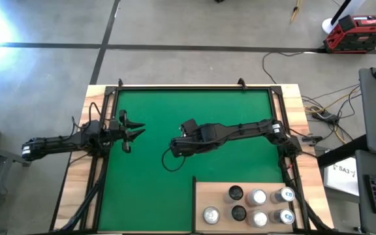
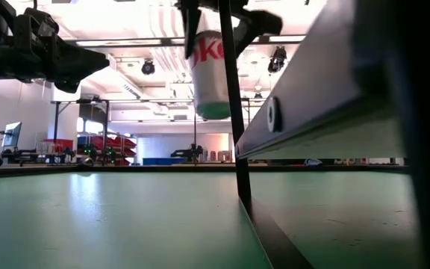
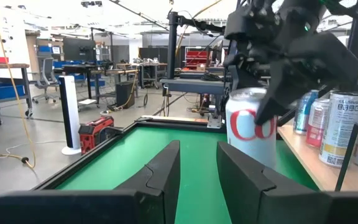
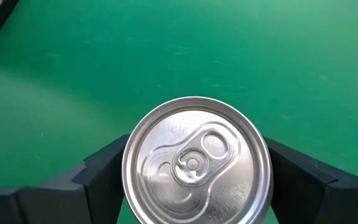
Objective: Place canned beverage on shelf
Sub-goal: Put the red silver soda can on the shelf aligned with the other red silver soda can
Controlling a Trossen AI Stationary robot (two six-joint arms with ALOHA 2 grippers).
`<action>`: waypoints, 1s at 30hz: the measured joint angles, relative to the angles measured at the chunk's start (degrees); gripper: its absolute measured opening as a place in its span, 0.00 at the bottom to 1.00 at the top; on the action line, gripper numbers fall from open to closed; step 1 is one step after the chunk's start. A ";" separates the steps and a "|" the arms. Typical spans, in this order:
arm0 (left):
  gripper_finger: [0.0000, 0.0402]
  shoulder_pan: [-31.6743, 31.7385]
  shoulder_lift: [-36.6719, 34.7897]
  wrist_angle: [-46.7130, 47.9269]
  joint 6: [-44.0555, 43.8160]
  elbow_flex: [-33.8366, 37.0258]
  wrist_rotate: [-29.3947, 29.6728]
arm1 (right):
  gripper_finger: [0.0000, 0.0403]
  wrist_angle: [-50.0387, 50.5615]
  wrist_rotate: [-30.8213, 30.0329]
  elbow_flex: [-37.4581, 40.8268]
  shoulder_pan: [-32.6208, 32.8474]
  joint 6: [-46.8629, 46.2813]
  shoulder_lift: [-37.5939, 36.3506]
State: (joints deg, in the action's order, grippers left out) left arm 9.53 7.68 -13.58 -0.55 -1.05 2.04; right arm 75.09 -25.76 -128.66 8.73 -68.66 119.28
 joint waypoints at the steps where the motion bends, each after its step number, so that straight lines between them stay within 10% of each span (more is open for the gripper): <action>1: 0.22 0.00 0.00 0.00 0.00 0.00 0.00 | 0.72 1.60 0.00 -0.88 0.00 -1.18 -0.02; 21: 0.22 0.01 0.00 -0.02 -0.01 0.01 0.00 | 0.72 14.81 -3.20 -0.87 0.24 -9.70 -8.37; 30: 0.22 -0.01 0.00 -0.02 -0.01 0.01 0.00 | 0.72 9.66 -4.27 12.70 -1.16 -6.47 -18.62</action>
State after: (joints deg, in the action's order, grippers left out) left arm 9.52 7.68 -13.61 -0.56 -1.04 2.04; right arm 84.75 -30.03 -115.95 7.57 -75.12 100.66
